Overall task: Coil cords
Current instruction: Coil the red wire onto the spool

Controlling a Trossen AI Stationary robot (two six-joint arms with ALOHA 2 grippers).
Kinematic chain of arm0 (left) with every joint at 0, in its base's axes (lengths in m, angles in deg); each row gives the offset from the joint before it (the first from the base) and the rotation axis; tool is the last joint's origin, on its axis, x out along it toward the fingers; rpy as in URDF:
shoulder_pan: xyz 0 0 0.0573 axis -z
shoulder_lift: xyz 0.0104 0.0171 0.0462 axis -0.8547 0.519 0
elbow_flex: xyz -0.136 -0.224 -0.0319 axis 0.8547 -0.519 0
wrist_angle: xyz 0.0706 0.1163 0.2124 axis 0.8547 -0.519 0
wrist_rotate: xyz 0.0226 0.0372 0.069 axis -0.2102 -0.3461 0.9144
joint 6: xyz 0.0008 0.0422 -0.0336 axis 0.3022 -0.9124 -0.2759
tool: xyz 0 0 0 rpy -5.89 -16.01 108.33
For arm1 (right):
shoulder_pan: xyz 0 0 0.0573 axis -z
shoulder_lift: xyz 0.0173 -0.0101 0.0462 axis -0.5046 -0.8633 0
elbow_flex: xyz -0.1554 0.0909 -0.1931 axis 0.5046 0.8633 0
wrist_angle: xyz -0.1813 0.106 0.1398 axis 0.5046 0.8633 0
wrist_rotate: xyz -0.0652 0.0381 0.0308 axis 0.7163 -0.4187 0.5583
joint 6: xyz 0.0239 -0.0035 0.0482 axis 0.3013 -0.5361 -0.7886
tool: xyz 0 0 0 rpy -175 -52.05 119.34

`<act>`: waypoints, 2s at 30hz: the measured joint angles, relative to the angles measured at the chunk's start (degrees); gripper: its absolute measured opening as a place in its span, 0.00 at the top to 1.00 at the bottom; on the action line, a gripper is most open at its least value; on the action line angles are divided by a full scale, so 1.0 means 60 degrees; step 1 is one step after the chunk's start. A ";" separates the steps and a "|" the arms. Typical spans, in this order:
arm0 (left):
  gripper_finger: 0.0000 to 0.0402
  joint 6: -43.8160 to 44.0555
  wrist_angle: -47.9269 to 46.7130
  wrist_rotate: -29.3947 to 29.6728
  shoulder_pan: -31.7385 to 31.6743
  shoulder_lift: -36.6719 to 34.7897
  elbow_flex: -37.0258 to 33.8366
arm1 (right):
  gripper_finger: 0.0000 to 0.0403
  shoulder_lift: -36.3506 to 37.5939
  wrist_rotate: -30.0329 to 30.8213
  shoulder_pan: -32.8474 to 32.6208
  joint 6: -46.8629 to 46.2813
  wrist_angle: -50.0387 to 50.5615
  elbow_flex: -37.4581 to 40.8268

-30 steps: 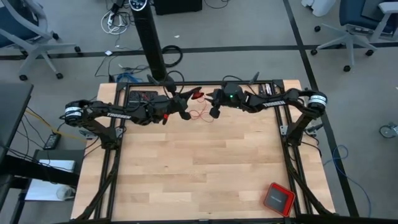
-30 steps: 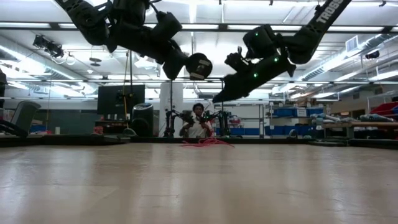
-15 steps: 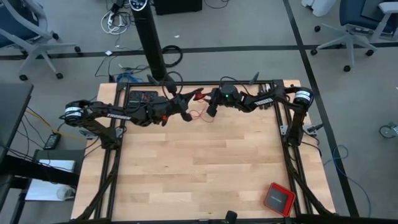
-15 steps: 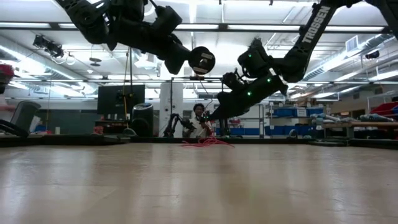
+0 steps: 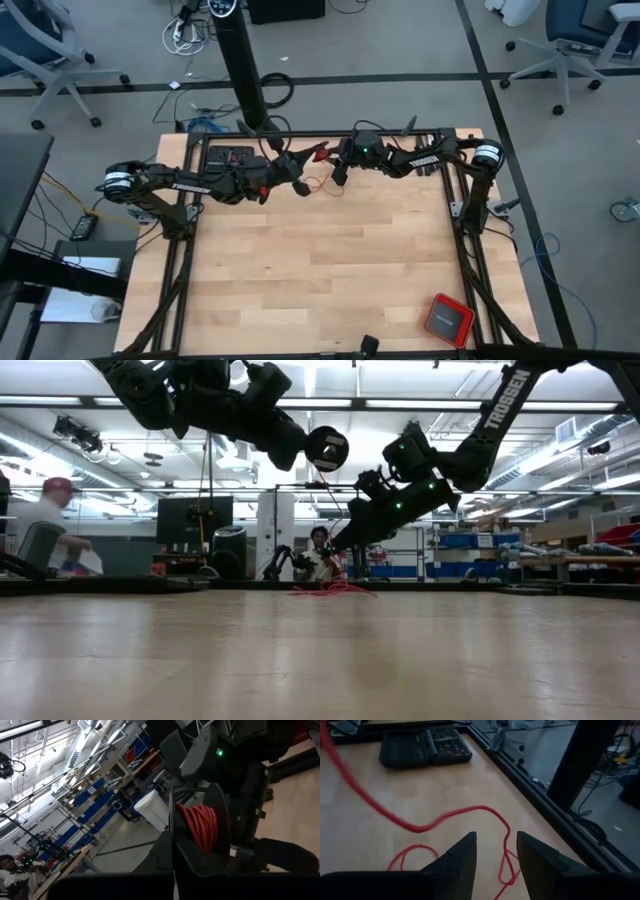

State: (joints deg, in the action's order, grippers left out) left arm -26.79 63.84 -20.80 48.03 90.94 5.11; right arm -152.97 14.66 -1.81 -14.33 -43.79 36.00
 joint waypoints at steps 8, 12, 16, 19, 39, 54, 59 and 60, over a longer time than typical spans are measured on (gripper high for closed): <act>1.00 0.0243 0.0262 -0.0038 0.0037 0.0000 0.0000 | 0.66 0.0000 -0.0648 0.0082 -0.0004 -0.0502 0.0005; 1.00 0.0301 0.0266 -0.0038 0.0079 0.0000 0.0000 | 0.67 0.0007 -0.0691 0.0082 -0.0013 -0.1039 0.0255; 1.00 0.0571 0.0435 -0.0041 0.0098 0.0004 0.0000 | 0.67 0.0007 -0.0688 0.0099 -0.0137 -0.1851 0.0720; 1.00 0.0643 0.0558 -0.0076 0.0098 0.0004 0.0000 | 0.68 0.0007 -0.0684 0.0097 -0.0144 -0.1995 0.0818; 1.00 0.1068 0.0961 -0.0147 0.0106 0.0004 0.0000 | 0.81 0.0011 -0.0658 0.0068 0.0036 -0.2256 0.0820; 1.00 0.1255 0.0684 -0.0169 0.0106 0.0004 0.0000 | 0.98 0.0206 -0.0535 0.0133 -0.0022 -0.1632 0.0820; 1.00 0.0733 0.0191 0.0000 0.0106 0.0004 0.0000 | 0.99 0.0952 -0.0243 0.0388 0.0077 -0.1242 0.1074; 1.00 0.0586 0.0093 0.0044 0.0106 0.0004 0.0000 | 0.99 0.1143 -0.0125 0.0440 0.0103 -0.1173 0.1181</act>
State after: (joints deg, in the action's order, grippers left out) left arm -23.27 64.39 -20.54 48.67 90.97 5.11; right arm -146.12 13.91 0.83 -13.72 -50.83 43.09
